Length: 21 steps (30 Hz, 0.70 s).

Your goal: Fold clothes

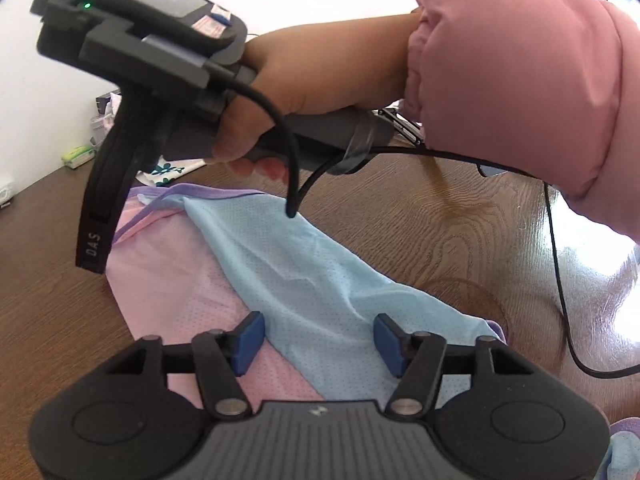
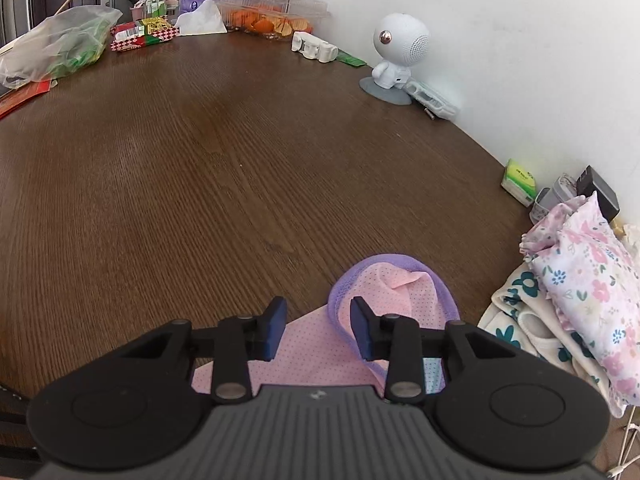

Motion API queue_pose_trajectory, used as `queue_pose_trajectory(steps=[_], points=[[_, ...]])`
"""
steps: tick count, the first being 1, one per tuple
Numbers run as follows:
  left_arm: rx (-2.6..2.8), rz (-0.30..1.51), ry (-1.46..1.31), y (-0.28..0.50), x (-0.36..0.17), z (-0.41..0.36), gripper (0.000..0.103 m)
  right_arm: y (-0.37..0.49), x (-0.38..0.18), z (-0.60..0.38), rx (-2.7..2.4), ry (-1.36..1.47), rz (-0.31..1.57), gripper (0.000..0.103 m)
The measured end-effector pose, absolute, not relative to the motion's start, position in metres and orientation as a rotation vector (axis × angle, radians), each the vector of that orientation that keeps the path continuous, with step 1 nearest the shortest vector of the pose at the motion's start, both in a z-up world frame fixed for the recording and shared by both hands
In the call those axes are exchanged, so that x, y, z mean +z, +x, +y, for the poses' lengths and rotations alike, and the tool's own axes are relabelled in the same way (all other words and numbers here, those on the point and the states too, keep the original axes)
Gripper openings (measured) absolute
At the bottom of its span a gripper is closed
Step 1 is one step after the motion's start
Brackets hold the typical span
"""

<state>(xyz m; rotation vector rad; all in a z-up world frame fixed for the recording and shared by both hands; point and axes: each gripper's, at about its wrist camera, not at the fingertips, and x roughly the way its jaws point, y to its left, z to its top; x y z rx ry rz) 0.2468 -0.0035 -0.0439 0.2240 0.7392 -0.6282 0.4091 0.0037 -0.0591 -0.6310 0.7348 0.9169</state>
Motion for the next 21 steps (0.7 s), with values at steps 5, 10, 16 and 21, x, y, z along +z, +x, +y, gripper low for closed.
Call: queue_pose_trajectory(steps=[5, 10, 16, 21], points=[[-0.623, 0.731, 0.244, 0.245, -0.045, -0.01, 0.089, 0.421, -0.064, 0.002, 0.898, -0.588, 0.77, 0.014], [-0.623, 0.72, 0.195, 0.247, -0.04, -0.002, 0.093, 0.427, -0.06, -0.003, 0.902, -0.561, 0.785, 0.003], [-0.635, 0.746, 0.194, 0.249, -0.04, -0.004, 0.093, 0.452, -0.037, -0.021, 0.908, -0.37, 0.791, 0.003], [-0.633, 0.745, 0.202, 0.244, -0.043, -0.007, 0.093, 0.476, -0.037, -0.034, 0.852, -0.288, 0.803, 0.003]])
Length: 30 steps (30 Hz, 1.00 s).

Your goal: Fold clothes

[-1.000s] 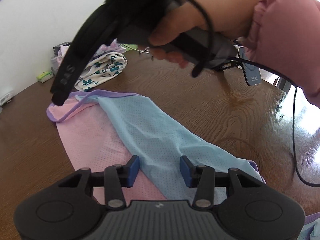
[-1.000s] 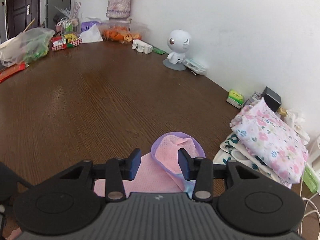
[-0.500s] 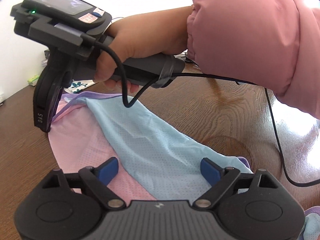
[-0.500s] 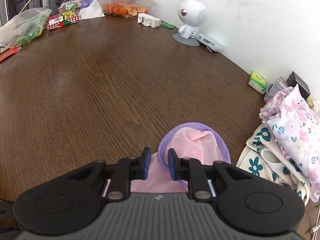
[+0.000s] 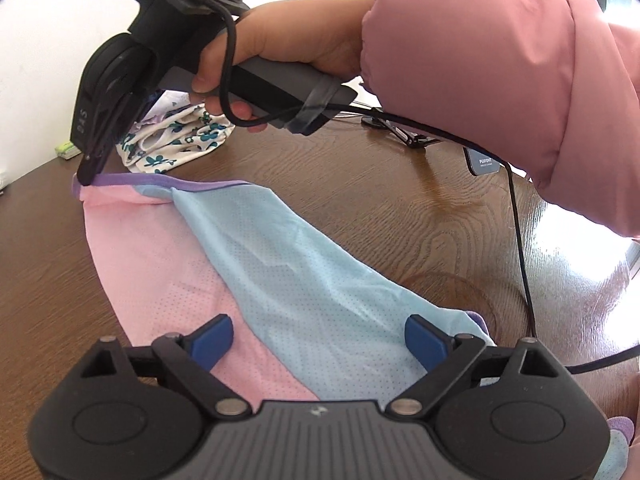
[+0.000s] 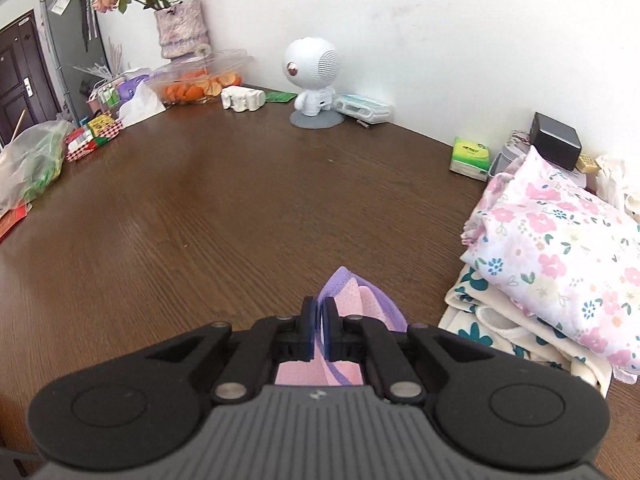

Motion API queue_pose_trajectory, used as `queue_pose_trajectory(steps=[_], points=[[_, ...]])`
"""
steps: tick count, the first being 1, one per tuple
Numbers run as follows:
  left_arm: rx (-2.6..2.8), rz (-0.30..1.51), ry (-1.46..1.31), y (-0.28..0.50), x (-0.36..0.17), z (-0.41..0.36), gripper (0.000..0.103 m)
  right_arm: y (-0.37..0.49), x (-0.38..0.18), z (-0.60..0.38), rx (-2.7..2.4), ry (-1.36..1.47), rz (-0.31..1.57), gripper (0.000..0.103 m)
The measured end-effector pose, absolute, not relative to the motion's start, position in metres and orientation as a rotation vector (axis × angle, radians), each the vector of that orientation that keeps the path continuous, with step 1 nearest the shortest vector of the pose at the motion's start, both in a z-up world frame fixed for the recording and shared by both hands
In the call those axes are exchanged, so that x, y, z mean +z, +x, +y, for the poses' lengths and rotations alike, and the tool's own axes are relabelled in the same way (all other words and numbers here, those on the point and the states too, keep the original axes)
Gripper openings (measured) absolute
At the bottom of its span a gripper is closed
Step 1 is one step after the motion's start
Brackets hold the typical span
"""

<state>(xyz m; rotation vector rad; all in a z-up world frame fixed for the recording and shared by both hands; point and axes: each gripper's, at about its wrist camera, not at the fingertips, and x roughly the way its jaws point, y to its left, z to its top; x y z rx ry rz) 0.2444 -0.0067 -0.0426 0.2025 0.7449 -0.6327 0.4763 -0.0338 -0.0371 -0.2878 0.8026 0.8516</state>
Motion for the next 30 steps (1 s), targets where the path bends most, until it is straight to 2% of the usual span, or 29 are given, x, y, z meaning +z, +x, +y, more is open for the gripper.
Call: queue_pose_trajectory(steps=[10, 12, 13, 14, 16, 19, 24, 26, 27, 29, 30], points=[[-0.63, 0.737, 0.214, 0.239, -0.047, -0.007, 0.093, 0.509, -0.069, -0.05, 0.701, -0.272, 0.816, 0.003], [-0.631, 0.737, 0.213, 0.239, -0.048, -0.007, 0.093, 0.508, -0.067, -0.057, 0.71, -0.222, 0.795, 0.006], [-0.631, 0.736, 0.213, 0.239, -0.048, -0.007, 0.093, 0.507, -0.065, -0.06, 0.714, -0.197, 0.784, 0.012], [-0.631, 0.736, 0.214, 0.239, -0.049, -0.007, 0.093, 0.506, -0.063, -0.065, 0.719, -0.169, 0.771, 0.025], [-0.631, 0.735, 0.213, 0.238, -0.05, -0.007, 0.093, 0.499, -0.051, -0.077, 0.745, -0.121, 0.741, 0.039], [-0.63, 0.735, 0.213, 0.238, -0.051, -0.007, 0.093, 0.485, -0.041, -0.092, 0.776, -0.112, 0.74, 0.039], [-0.629, 0.733, 0.218, 0.238, -0.053, -0.007, 0.093, 0.47, -0.061, -0.108, 0.813, -0.137, 0.813, 0.038], [-0.629, 0.732, 0.218, 0.238, -0.053, -0.007, 0.093, 0.471, -0.068, -0.11, 0.817, -0.126, 0.827, 0.035], [-0.629, 0.732, 0.218, 0.238, -0.053, -0.007, 0.093, 0.472, -0.07, -0.11, 0.813, -0.125, 0.835, 0.033], [-0.63, 0.732, 0.218, 0.237, -0.053, -0.006, 0.093, 0.475, -0.076, -0.111, 0.804, -0.123, 0.852, 0.005], [-0.63, 0.731, 0.218, 0.237, -0.053, -0.006, 0.093, 0.476, -0.079, -0.111, 0.8, -0.123, 0.86, 0.004]])
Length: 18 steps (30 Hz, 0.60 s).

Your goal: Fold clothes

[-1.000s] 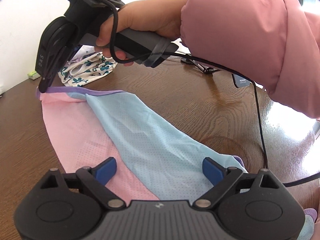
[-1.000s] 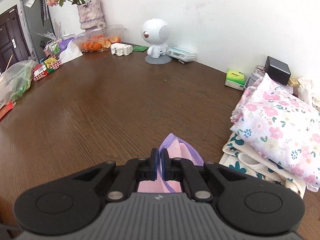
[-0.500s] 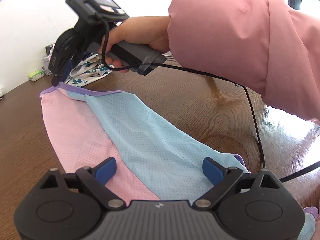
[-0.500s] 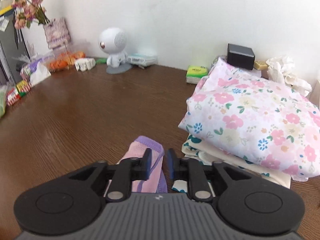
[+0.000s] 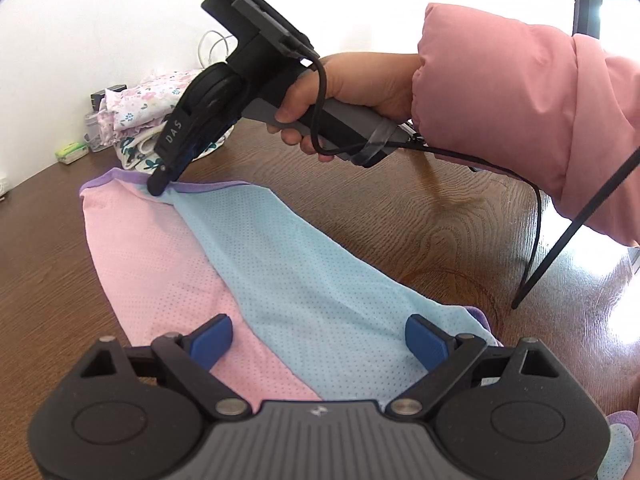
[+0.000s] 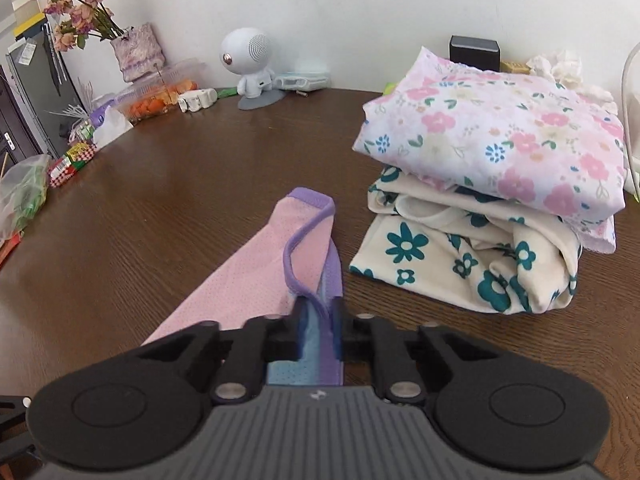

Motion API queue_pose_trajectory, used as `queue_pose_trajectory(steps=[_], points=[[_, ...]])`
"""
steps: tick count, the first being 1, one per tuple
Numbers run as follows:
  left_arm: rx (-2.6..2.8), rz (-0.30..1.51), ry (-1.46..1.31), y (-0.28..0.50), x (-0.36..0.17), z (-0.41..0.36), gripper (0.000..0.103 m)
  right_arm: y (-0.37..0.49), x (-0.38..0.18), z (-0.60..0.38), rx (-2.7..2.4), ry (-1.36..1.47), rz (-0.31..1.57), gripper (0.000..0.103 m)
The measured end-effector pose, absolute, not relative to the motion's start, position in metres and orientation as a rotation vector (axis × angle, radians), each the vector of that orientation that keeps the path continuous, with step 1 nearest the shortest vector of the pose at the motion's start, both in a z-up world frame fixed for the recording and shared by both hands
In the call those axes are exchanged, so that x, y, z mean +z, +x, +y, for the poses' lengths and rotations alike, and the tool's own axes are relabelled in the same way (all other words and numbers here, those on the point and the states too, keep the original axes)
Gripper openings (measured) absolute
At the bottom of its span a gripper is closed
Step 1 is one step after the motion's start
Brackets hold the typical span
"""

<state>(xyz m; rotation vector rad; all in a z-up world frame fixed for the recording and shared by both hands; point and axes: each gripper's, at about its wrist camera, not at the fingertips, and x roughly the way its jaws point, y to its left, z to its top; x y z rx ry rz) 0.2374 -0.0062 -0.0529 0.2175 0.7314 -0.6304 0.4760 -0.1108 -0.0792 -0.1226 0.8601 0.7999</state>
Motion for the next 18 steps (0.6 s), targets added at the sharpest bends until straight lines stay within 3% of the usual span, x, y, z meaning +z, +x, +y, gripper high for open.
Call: queue_pose_trajectory(steps=[13, 15, 18], points=[[-0.628, 0.73, 0.219, 0.235, -0.055, -0.004, 0.093, 0.487, -0.077, -0.132, 0.678, -0.03, 0.861, 0.006], [-0.63, 0.731, 0.209, 0.236, -0.054, -0.003, 0.093, 0.483, -0.073, -0.136, 0.678, -0.016, 0.85, 0.011], [-0.634, 0.706, 0.152, 0.235, -0.042, 0.004, 0.093, 0.456, -0.046, -0.147, 0.681, 0.003, 0.775, 0.034]])
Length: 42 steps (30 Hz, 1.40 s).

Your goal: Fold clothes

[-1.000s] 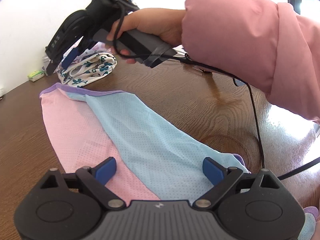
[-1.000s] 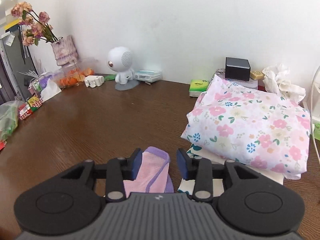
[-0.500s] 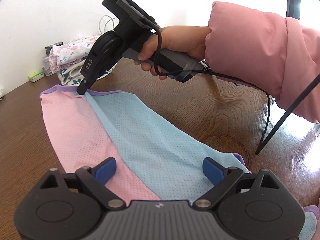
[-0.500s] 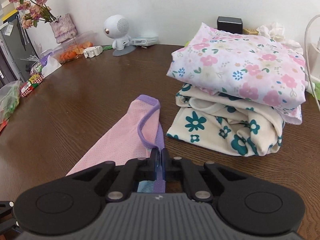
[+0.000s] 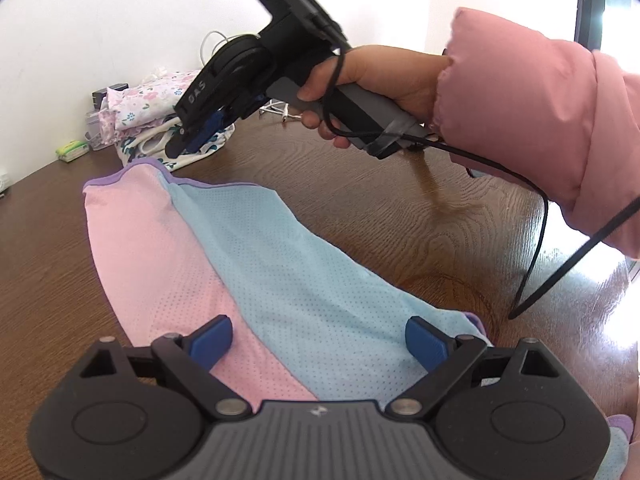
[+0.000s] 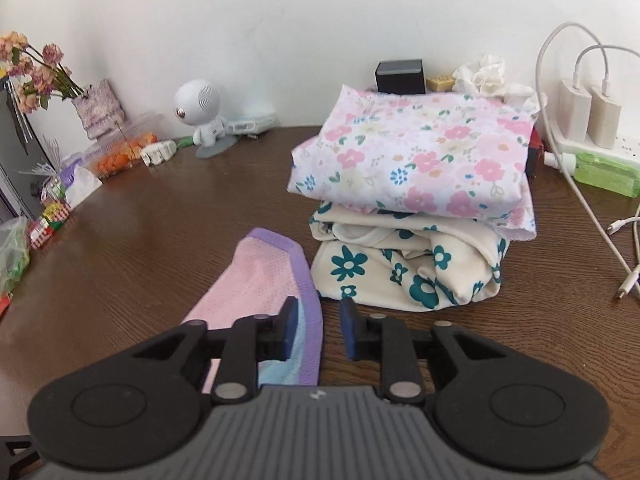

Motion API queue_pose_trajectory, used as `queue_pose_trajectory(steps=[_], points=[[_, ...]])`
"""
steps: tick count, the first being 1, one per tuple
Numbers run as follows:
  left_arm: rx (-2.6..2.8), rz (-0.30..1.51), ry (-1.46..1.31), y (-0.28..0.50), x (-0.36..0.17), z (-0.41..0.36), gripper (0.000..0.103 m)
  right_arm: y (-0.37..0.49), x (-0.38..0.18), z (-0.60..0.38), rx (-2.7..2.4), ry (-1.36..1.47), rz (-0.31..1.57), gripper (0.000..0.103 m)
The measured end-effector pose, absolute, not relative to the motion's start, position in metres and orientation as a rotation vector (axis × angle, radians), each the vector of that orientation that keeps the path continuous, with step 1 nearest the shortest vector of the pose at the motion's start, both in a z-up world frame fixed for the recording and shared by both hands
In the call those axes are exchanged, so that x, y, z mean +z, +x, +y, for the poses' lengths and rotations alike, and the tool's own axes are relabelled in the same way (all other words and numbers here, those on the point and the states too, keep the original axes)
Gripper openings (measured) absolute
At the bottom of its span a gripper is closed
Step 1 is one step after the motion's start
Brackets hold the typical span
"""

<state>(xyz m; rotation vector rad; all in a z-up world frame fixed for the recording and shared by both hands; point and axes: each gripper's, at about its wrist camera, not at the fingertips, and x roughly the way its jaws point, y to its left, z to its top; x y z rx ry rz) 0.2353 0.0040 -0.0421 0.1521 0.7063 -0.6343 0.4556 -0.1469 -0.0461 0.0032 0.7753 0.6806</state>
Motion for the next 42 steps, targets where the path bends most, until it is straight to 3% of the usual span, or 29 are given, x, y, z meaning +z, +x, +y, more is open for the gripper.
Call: queue_pose_trajectory(steps=[1, 3, 5, 8, 14, 25, 32, 42], points=[[-0.63, 0.685, 0.123, 0.234, -0.034, 0.008, 0.093, 0.445, -0.036, -0.151, 0.684, 0.009, 0.747, 0.045], [-0.604, 0.637, 0.073, 0.227, -0.016, 0.017, 0.094, 0.414, -0.011, -0.158, 0.708, 0.0, 0.688, 0.055], [-0.554, 0.602, 0.053, 0.217, -0.001, 0.024, 0.099, 0.373, 0.015, -0.167, 0.737, -0.023, 0.626, 0.084], [-0.489, 0.589, 0.072, 0.196, 0.014, 0.031, 0.103, 0.311, 0.041, -0.18, 0.772, -0.088, 0.541, 0.103], [-0.429, 0.649, 0.14, 0.142, 0.013, 0.033, 0.103, 0.207, 0.044, -0.21, 0.858, -0.143, 0.535, 0.103], [-0.515, 0.675, 0.195, 0.044, -0.003, 0.017, 0.103, 0.057, -0.017, -0.211, 0.996, -0.354, 0.537, 0.103], [-0.604, 0.679, 0.299, 0.0, -0.012, -0.001, 0.102, 0.017, -0.043, -0.201, 1.113, -0.469, 0.529, 0.103], [-0.561, 0.716, 0.372, -0.018, -0.022, -0.001, 0.102, -0.016, -0.065, -0.155, 1.127, -0.942, 0.35, 0.103]])
